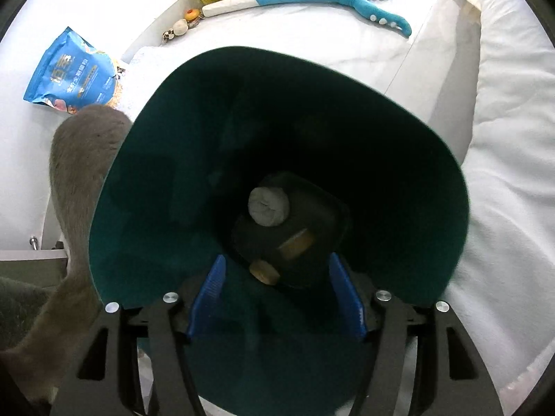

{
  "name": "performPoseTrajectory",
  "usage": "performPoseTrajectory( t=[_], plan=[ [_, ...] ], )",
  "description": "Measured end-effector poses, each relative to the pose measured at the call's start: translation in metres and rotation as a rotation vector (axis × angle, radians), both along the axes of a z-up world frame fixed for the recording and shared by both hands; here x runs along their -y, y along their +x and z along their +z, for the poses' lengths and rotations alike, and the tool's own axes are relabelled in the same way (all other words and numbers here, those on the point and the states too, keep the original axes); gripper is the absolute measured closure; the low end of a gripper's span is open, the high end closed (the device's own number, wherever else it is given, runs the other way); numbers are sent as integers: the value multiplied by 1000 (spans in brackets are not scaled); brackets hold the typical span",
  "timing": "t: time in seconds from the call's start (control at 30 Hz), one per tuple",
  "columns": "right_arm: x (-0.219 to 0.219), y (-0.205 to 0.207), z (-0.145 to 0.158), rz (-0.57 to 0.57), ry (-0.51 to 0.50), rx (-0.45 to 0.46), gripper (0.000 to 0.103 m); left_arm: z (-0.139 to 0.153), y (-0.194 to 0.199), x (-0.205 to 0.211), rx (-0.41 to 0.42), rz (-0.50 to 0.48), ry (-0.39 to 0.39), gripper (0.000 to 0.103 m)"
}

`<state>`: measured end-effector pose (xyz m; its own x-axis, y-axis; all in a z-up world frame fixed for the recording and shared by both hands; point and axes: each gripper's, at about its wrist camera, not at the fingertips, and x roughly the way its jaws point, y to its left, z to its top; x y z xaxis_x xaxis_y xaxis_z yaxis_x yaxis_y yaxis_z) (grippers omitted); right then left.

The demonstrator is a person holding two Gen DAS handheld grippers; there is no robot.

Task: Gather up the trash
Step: 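Open the right tool to drop the tape roll into the bin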

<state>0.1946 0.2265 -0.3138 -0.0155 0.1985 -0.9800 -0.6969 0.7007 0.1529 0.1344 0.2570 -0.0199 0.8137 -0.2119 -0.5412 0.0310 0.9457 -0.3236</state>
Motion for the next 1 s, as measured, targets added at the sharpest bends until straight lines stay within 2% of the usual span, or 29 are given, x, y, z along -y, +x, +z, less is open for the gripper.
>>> performPoseTrajectory(
  t=[0.1, 0.3, 0.53, 0.67, 0.8, 1.0],
  plan=[
    [6, 0, 15, -1, 36, 17, 38, 7, 2, 6, 15, 6, 8, 20],
    [18, 0, 65, 1, 156, 100, 35, 22, 5, 19, 45, 20, 32, 17],
    [51, 0, 134, -13, 268, 270, 34, 35, 9, 39, 92, 32, 45, 15],
    [78, 4, 164, -40, 296, 360, 33, 40, 12, 55, 102, 28, 58, 15],
    [106, 9, 182, -82, 310, 417, 31, 43, 16, 76, 113, 11, 81, 12],
    [154, 15, 198, -159, 317, 472, 30, 36, 27, 111, 86, -47, 85, 11]
  ],
)
